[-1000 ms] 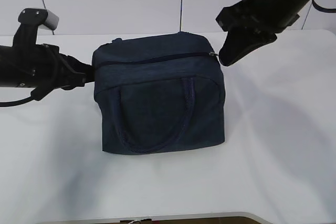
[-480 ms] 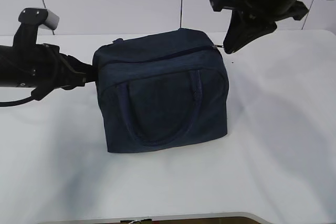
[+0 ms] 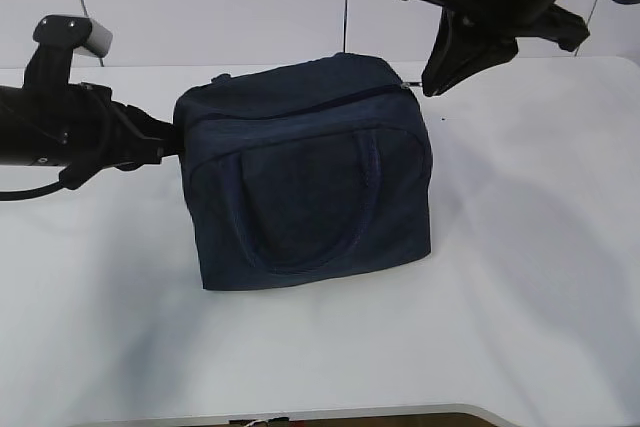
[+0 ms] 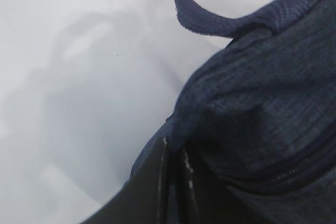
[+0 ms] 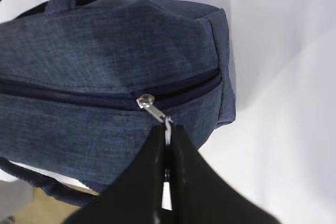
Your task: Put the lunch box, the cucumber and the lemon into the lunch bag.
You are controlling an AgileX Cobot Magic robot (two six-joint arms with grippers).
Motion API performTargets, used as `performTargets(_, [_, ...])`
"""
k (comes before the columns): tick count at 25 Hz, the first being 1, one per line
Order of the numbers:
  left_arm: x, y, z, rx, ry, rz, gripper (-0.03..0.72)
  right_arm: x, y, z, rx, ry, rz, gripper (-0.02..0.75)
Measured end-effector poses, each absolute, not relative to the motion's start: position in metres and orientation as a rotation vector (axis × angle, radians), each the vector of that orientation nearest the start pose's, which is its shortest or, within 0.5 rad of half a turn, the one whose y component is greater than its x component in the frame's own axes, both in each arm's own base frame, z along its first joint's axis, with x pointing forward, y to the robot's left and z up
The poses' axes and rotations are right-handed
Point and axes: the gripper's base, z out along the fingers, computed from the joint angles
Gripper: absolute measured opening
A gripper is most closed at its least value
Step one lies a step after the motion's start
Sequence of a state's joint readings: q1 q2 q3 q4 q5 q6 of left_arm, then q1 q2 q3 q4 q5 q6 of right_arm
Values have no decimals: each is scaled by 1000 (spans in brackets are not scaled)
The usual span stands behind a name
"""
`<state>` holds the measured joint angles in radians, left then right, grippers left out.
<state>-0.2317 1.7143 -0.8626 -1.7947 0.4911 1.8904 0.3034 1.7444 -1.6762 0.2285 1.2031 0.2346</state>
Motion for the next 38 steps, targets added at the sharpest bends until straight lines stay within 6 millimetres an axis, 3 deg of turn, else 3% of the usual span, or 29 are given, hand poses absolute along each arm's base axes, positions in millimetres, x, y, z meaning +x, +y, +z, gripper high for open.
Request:
performTargets(9, [321, -118, 190, 578, 2127, -607, -17, 354, 130, 341, 225, 2741, 513, 5])
performTargets(32, [321, -118, 190, 587, 2128, -598, -17, 365, 124, 344, 598, 2633, 611, 5])
performTargets(38, [321, -118, 190, 590, 2128, -597, -17, 367, 121, 343, 825, 2592, 663, 5])
